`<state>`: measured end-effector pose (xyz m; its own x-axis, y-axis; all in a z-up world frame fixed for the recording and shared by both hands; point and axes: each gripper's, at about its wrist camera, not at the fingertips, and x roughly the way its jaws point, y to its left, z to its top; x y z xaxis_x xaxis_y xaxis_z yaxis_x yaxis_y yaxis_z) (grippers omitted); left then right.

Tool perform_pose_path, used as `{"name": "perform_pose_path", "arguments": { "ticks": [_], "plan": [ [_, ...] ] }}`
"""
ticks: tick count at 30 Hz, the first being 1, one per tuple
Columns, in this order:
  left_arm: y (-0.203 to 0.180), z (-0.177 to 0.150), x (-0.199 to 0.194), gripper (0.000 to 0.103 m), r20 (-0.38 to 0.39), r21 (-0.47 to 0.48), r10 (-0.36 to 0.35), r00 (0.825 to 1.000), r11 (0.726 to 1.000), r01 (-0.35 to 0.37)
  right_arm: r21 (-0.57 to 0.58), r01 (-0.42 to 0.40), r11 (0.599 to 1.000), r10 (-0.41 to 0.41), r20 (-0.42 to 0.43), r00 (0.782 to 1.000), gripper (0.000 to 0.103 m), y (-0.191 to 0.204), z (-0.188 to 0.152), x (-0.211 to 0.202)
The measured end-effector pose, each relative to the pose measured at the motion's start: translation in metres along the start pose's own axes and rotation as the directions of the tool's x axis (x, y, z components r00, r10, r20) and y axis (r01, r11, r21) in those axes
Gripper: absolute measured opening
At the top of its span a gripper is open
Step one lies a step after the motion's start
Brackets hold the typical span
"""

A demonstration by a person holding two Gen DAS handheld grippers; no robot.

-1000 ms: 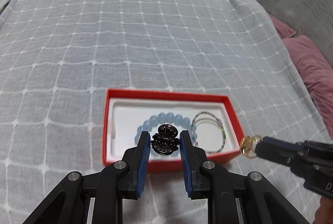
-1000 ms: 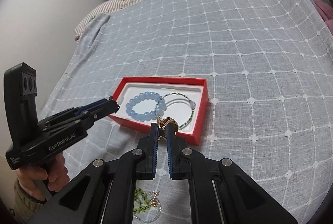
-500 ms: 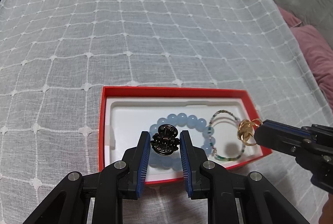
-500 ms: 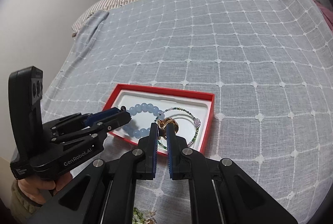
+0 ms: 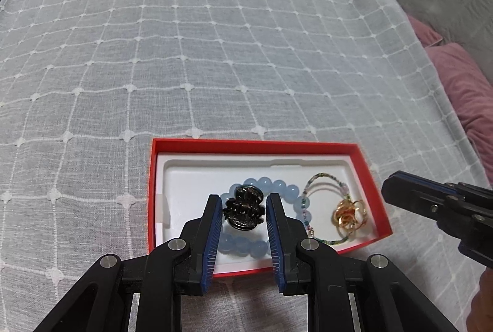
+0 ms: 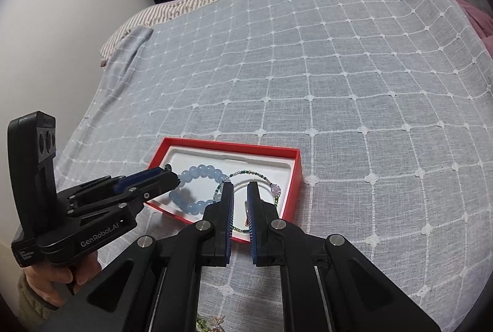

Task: Organize jewelry
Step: 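Open the left tool inside the box while the right tool opens, dropping charm and ring, then move both tools back over the remaining jewelry pile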

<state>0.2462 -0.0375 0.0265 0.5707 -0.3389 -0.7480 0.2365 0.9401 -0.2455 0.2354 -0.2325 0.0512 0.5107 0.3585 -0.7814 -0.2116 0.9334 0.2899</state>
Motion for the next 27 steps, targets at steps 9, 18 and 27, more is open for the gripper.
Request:
{"name": "perform_pose_path", "arguments": {
  "ticks": [9,18,27],
  "plan": [
    [0.006,-0.001,-0.001,0.029,-0.009,-0.028,0.002,1.000,1.000,-0.002,0.006,0.001,1.000,-0.001,-0.018,1.000,0.010,0.006,-0.007,-0.001],
    [0.009,-0.019,-0.034,0.029,-0.011,0.000,0.053,0.999,0.999,-0.053,-0.026,-0.008,1.000,0.008,-0.033,0.999,0.017,0.023,-0.033,-0.014],
    [0.001,-0.066,-0.042,0.029,-0.091,0.023,0.025,0.996,0.999,-0.023,0.036,0.039,0.999,-0.034,-0.117,0.993,0.018,0.010,-0.065,-0.026]
  ]
}}
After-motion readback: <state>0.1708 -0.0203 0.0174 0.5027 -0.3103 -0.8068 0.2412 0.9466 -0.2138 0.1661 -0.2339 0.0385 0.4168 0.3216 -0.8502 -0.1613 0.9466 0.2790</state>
